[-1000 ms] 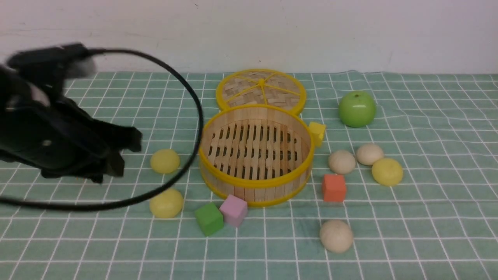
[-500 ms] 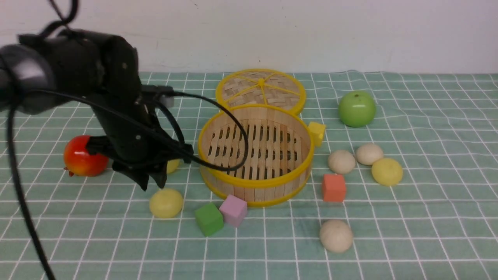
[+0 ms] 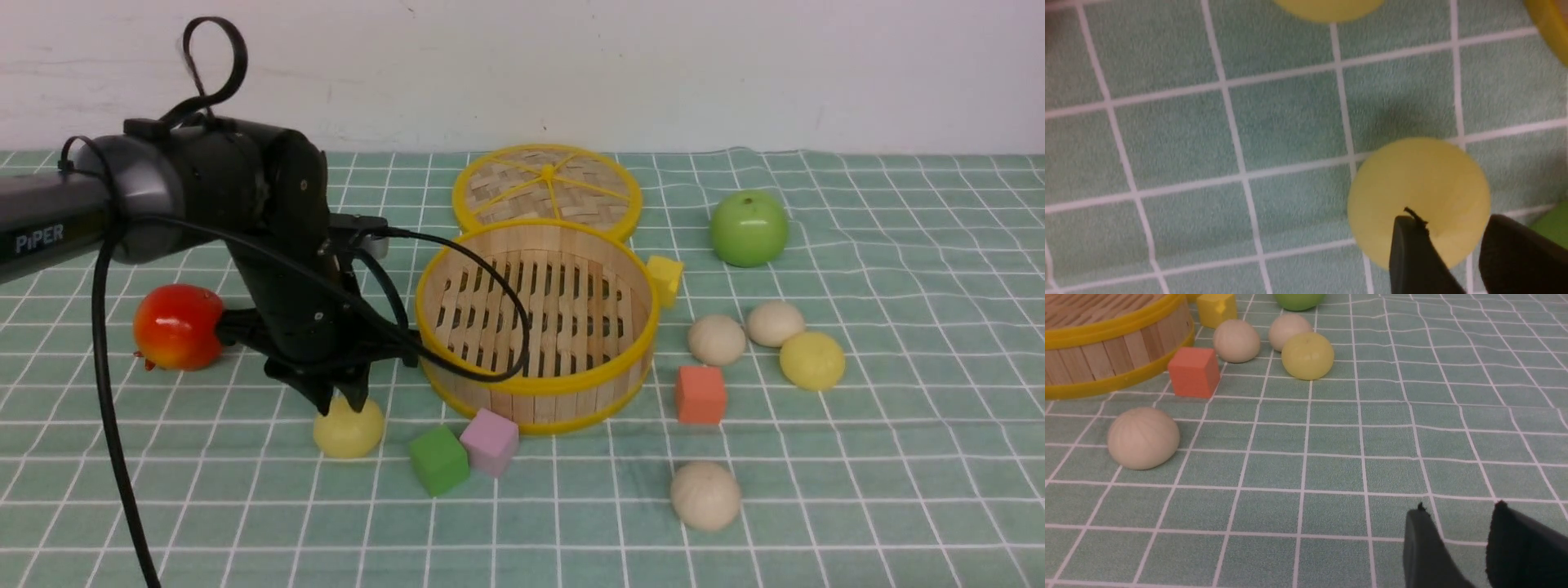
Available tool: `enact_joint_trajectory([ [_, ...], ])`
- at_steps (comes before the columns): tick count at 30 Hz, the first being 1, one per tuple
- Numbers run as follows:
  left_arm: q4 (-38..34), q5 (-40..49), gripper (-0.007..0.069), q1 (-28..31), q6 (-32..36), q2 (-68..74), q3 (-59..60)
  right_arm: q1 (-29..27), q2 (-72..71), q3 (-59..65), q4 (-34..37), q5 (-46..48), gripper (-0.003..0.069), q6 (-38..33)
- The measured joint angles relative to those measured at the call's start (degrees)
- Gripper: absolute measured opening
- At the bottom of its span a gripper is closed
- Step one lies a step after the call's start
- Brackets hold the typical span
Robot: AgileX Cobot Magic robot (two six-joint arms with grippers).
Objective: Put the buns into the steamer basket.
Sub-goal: Use the left arm to grab a steamed stuffed bun
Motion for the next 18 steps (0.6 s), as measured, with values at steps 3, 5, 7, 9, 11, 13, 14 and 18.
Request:
enact_joint_trajectory([
  [3, 0.1, -0.9, 0.0238, 0.0, 0.1, 0.6, -0.2, 0.0, 0.0, 0.0, 0.0, 0.0, 0.0240, 0.0],
  [5, 0.4, -2.5, 0.0238, 0.0, 0.1, 1.3, -0.2, 0.0, 0.0, 0.0, 0.0, 0.0, 0.0240, 0.0],
  [7, 0.8, -3.0, 0.0238, 0.0, 0.1, 1.5, -0.2, 0.0, 0.0, 0.0, 0.0, 0.0, 0.0240, 0.0],
  [9, 1.0, -3.0, 0.0238, 0.0, 0.1, 1.6, -0.2, 0.0, 0.0, 0.0, 0.0, 0.0, 0.0240, 0.0],
  [11, 1.2, -2.7, 0.0238, 0.0, 0.1, 1.6, -0.2, 0.0, 0.0, 0.0, 0.0, 0.0, 0.0240, 0.0],
  [13, 1.4, -2.2, 0.0238, 0.0, -0.4, 1.6, -0.2, 0.0, 0.0, 0.0, 0.0, 0.0, 0.0240, 0.0],
  [14, 1.5, -1.9, 0.0238, 0.0, -0.8, 1.6, -0.2, 0.0, 0.0, 0.0, 0.0, 0.0, 0.0240, 0.0],
  [18, 1.6, -1.7, 0.0238, 0.0, -1.3, 1.6, -0.2, 0.0, 0.0, 0.0, 0.0, 0.0, 0.0240, 0.0],
])
